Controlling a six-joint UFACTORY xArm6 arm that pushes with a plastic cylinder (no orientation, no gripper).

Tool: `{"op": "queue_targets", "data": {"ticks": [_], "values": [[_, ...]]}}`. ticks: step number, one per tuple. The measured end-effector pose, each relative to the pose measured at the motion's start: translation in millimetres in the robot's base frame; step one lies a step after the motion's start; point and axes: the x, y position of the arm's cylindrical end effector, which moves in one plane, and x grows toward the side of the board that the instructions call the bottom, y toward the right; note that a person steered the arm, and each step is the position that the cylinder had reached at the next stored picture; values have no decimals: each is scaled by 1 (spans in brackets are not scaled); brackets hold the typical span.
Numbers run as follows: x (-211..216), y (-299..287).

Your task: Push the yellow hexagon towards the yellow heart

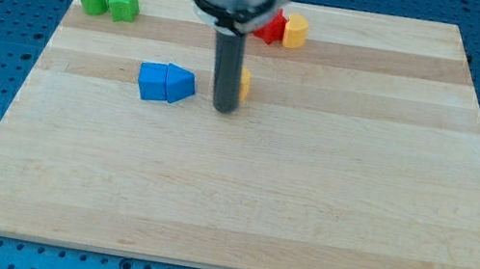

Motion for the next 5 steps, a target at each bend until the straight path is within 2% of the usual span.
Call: {"op": "queue_targets", "data": {"ticks": [1,2,3,4,5], "values": [[-46,-18],[-49,24],[-5,37],[-19,55],[-62,46]]}}
